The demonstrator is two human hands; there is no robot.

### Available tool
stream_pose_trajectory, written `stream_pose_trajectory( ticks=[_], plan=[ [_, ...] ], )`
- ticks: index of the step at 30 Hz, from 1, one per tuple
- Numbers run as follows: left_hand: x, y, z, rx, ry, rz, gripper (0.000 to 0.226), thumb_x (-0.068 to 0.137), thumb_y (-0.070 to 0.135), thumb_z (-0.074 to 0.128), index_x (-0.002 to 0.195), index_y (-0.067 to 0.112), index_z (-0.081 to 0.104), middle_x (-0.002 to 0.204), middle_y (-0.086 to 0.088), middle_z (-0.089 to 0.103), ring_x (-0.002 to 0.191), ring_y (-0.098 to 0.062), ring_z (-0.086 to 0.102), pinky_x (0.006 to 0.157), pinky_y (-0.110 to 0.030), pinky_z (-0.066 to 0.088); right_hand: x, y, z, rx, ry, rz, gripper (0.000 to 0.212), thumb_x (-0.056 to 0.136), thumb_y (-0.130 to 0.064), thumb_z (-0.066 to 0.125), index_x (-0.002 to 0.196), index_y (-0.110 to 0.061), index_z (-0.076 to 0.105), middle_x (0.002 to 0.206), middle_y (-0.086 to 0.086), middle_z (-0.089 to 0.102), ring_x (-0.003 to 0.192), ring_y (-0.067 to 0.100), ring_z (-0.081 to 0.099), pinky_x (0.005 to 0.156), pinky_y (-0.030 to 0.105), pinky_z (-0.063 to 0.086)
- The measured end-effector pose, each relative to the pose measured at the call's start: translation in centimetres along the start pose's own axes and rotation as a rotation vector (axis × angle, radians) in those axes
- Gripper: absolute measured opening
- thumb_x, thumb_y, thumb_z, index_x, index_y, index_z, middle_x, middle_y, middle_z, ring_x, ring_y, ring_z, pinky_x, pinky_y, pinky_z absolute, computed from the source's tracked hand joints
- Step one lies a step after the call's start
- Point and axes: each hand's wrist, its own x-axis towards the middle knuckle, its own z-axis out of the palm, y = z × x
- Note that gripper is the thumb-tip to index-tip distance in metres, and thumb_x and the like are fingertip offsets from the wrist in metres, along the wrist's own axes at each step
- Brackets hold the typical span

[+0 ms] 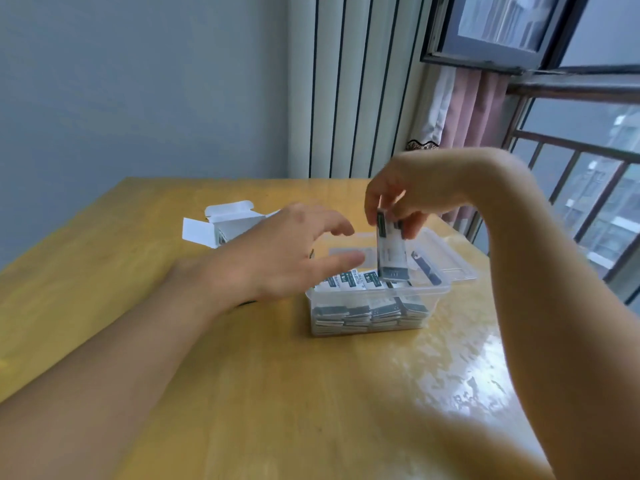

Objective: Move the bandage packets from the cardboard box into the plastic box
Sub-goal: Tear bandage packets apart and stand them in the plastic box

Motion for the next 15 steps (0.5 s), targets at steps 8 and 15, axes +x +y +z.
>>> stream_pose_trajectory(
  ticks=[8,15],
  plan=[
    [-0.2,-0.3,2.1,0.154,-0.221,0.094,0.045,0.101,0.048,0.029,0.123,0.033,0.065,0.128,0.020,0.060,0.120,-0.006,0.051,0.111,-0.030,0.033,4.2,-0.2,3.4,-0.078,-0.178,0.114,0.026,0.095,0.004,0.057,0.090,-0.016,0.073,0.098,0.018,0.073,0.073,0.027,0.077,0.068,0.035,0.064],
    [0.2,-0.8,3.3,0.207,-0.256,0.135,0.055,0.096,0.049,0.015,0.094,0.027,0.065,0.101,0.014,0.064,0.103,-0.003,0.057,0.124,-0.033,0.006,4.6,-0.3,4.5,-0.144,-0.212,0.132,0.025,0.093,0.006,0.059,0.091,-0.015,0.073,0.102,0.015,0.069,0.073,0.029,0.077,0.067,0.040,0.064]
  ],
)
